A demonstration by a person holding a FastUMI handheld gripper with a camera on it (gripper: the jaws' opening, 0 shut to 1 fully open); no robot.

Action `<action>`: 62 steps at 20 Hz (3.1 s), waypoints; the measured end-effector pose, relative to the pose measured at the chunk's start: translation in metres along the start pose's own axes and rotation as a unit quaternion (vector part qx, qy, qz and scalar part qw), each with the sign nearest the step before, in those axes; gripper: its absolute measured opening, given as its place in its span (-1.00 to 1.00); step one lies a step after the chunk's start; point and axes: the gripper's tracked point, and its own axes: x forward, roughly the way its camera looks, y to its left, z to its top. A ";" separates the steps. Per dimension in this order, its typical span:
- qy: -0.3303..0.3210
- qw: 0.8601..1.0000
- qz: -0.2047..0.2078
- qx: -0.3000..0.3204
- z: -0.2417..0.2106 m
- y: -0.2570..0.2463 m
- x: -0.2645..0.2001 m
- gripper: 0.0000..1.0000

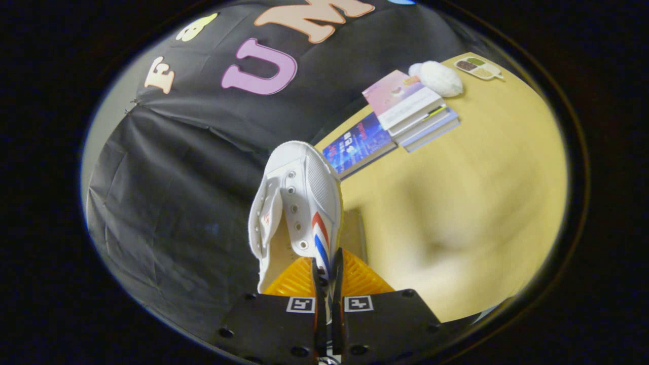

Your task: Open the storage box then place both shoes into the box .Put the left shoe in first, then the right shoe, with the right side of both shoes facing outward in a uniform manner.

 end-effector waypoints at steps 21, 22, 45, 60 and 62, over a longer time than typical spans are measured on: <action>0.042 0.982 -0.180 -0.030 -0.123 0.024 0.133 -0.86; 0.038 0.981 -0.187 -0.033 -0.123 0.023 0.133 -0.84; -0.038 0.982 -0.170 -0.066 -0.078 0.054 0.105 0.33; -0.335 0.899 -0.149 -0.240 0.105 0.106 -0.059 0.33; -0.358 0.886 -0.152 -0.253 0.122 0.111 -0.076 0.33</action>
